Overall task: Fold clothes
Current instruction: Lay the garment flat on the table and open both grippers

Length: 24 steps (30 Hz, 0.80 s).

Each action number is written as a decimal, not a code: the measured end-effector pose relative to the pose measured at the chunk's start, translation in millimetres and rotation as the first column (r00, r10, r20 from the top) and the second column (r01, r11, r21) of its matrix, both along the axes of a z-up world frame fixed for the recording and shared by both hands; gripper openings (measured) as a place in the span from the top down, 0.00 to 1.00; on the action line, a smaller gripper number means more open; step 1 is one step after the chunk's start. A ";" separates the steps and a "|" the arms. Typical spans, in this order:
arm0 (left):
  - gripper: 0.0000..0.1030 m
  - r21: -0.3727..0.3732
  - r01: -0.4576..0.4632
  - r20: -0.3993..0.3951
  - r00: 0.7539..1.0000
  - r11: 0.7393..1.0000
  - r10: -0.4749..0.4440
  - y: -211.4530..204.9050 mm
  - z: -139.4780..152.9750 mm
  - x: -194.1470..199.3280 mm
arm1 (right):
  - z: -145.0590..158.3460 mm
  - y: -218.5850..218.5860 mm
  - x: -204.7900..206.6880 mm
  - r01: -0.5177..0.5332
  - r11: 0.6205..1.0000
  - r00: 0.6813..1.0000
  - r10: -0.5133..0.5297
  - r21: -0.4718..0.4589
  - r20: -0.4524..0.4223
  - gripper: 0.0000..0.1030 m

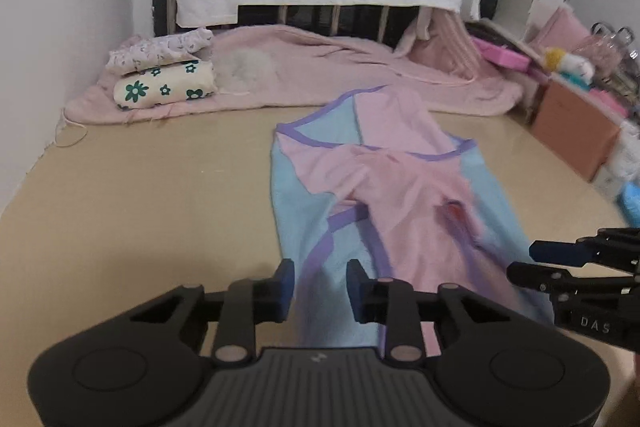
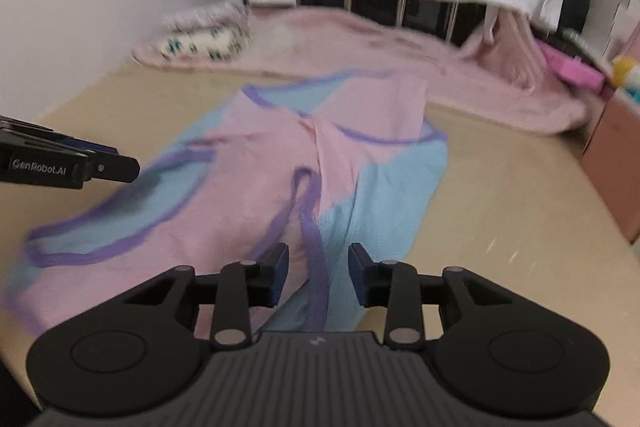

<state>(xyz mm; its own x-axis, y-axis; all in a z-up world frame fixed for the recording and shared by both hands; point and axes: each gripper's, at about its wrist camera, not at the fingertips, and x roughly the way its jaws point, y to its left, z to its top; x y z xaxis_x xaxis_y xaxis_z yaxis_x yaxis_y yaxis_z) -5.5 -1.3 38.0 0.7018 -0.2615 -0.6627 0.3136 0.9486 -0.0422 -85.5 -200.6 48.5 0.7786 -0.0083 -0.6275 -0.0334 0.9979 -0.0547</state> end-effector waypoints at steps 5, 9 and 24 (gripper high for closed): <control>0.99 0.015 -0.057 0.009 0.998 0.998 0.057 7.8 -15.9 -1.9 | -9.0 -17.7 0.8 0.087 0.995 0.996 -0.088 0.044 0.013 0.95; 1.00 -0.040 -0.193 0.024 0.981 0.980 0.194 42.5 -16.4 -22.3 | -16.2 -31.8 1.4 0.156 0.985 0.987 -0.158 0.080 0.020 0.97; 0.65 -0.142 -0.029 0.017 0.999 0.989 0.032 15.5 12.2 -93.1 | 14.2 -12.4 -62.5 -0.032 0.988 0.997 0.020 0.152 0.079 0.48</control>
